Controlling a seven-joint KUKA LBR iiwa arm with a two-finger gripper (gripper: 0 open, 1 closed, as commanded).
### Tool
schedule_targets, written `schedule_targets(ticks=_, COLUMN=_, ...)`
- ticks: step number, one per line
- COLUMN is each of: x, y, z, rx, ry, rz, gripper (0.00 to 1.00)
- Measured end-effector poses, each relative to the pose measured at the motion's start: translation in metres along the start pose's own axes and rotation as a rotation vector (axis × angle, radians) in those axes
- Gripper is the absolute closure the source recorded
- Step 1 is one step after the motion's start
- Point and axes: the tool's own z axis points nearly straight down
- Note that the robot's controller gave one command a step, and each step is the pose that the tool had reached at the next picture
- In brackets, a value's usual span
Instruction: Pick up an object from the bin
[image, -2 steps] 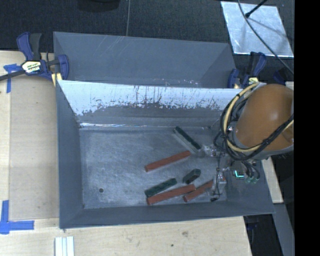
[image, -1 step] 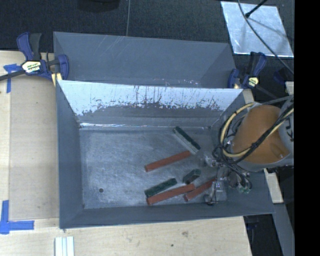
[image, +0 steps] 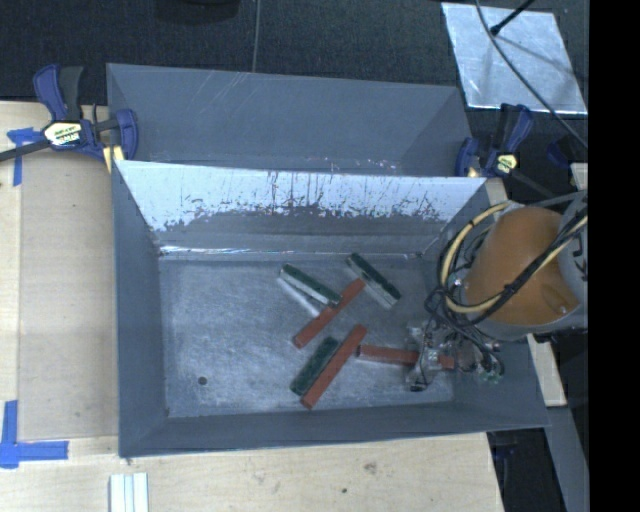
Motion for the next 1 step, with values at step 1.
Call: schedule_targets(ticks=1, x=-0.0151, y=0.0048, z=-0.1957, rx=0.001, ry=-0.010, rz=-0.071, gripper=1.00)
